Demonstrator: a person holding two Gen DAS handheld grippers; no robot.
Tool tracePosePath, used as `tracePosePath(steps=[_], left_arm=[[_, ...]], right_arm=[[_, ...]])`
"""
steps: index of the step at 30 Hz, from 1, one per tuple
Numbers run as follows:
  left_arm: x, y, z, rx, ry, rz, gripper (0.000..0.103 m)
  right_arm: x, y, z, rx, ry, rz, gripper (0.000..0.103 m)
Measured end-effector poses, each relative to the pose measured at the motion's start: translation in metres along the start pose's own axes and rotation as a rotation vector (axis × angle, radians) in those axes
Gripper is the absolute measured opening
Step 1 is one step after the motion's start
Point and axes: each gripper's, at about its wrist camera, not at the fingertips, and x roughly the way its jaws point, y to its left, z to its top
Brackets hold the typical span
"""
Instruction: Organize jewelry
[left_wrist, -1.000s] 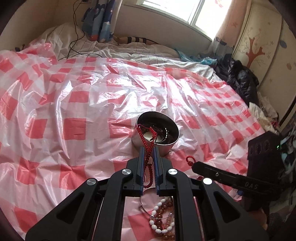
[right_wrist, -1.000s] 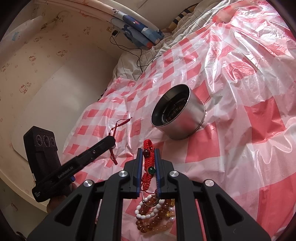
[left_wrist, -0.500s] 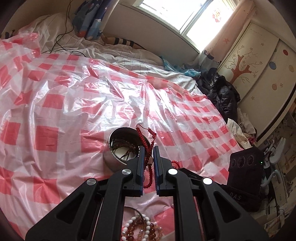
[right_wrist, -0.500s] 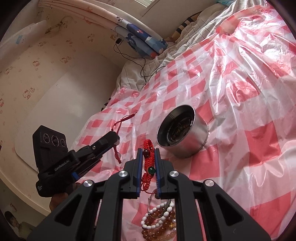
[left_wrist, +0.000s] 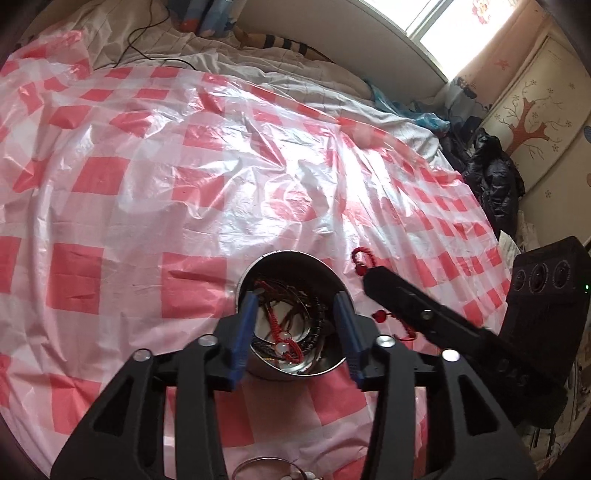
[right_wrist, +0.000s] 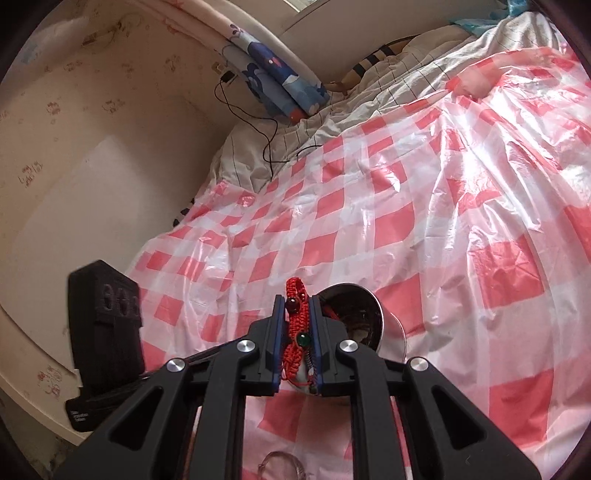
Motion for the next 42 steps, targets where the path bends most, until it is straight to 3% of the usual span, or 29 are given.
tracePosePath(steps=[1,2,3,7,10,17,23,28,32,42], left_arm=[[-0.005,0.002,0.001,-0.003,-0.013,0.004,0.047],[-0.011,0.005,0.003,-0.008,-0.027,0.002,0.052],[-0.018,0.008,0.004,-0.017,-0.044,0.003,0.059],[-0.037,0.021,0.004,-0.055,-0.084,0.011,0.065],[-0.044,0.03,-0.003,-0.093,-0.083,0.008,0.068],[-0.067,0.018,-0.034,-0.084,-0.12,0.035,0.077],[-0.091,-0.003,-0.06,0.006,-0.17,0.077,0.085],[-0.105,0.0,-0.083,-0.022,-0.165,0.053,0.087],[-0.103,-0.006,-0.091,-0.013,-0.144,0.032,0.088],[-0.087,-0.015,-0.092,0.026,-0.1,0.057,0.088]], right_arm=[[0.005,-0.001,0.0,0.001,0.009,-0.011,0.02],[0.007,-0.004,-0.001,0.006,0.009,-0.021,0.033],[0.006,-0.006,-0.002,0.013,0.001,-0.025,0.036],[-0.009,-0.01,-0.003,0.028,-0.034,-0.017,0.039],[-0.025,-0.012,-0.008,0.043,-0.063,-0.018,0.049],[-0.063,-0.023,-0.054,0.068,-0.077,-0.131,0.069],[-0.069,-0.038,-0.094,0.106,-0.05,-0.248,0.07],[-0.055,-0.037,-0.106,0.048,-0.067,-0.337,0.076],[-0.053,-0.034,-0.114,0.019,-0.094,-0.366,0.077],[-0.051,-0.031,-0.117,-0.009,-0.102,-0.38,0.081]])
